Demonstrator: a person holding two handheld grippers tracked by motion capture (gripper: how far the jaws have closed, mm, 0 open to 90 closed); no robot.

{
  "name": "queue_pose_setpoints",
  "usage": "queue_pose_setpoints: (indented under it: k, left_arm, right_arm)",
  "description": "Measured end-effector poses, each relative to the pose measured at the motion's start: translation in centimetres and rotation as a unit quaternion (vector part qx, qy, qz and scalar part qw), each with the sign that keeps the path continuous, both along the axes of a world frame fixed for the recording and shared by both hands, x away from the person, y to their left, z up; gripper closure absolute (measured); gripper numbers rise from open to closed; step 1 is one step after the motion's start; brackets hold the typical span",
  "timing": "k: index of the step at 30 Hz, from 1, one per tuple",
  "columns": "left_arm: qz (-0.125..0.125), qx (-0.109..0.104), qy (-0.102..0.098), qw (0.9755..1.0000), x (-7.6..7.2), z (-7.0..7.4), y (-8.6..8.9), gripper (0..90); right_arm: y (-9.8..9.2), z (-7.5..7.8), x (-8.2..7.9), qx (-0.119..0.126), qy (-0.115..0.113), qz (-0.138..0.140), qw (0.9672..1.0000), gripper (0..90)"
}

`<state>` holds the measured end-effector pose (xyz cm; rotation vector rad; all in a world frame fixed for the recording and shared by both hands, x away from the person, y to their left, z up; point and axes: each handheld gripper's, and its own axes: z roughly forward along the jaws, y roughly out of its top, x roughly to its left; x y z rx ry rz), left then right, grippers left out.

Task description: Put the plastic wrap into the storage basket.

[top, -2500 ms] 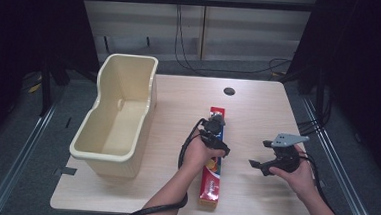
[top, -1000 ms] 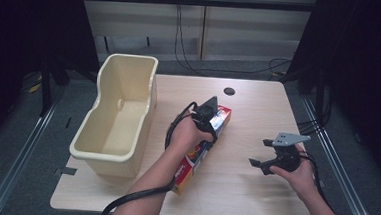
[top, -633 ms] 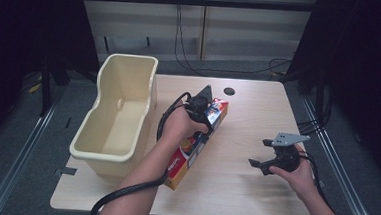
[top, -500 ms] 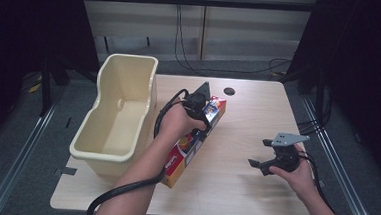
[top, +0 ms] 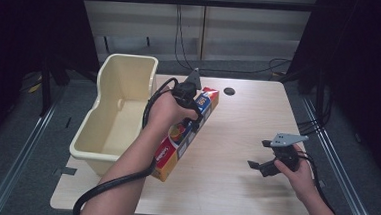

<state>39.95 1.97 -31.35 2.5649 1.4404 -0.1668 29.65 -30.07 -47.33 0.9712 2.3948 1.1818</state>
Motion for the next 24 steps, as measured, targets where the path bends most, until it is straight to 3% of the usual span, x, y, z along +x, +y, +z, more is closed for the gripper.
queue_pose_setpoints:
  k: [7, 17, 24]
  left_arm:
    - [0.020, -0.001, 0.001, 0.9998, 0.2, 1.5, 1.1, 40.7]
    - [0.026, 0.002, 0.003, 0.9997, 0.4, 2.8, 2.9, 40.9]
    - [0.039, 0.003, -0.008, 0.9992, 0.4, 4.4, 3.9, 40.8]
  right_arm:
    - [0.2, -0.1, 0.0, -0.004, 0.003, 0.003, 1.0000, 1.4]
    - [0.3, -0.2, -0.1, -0.007, 0.003, 0.008, 0.9999, 1.5]
    - [0.5, -0.2, -0.1, -0.010, 0.006, 0.011, 0.9999, 1.5]
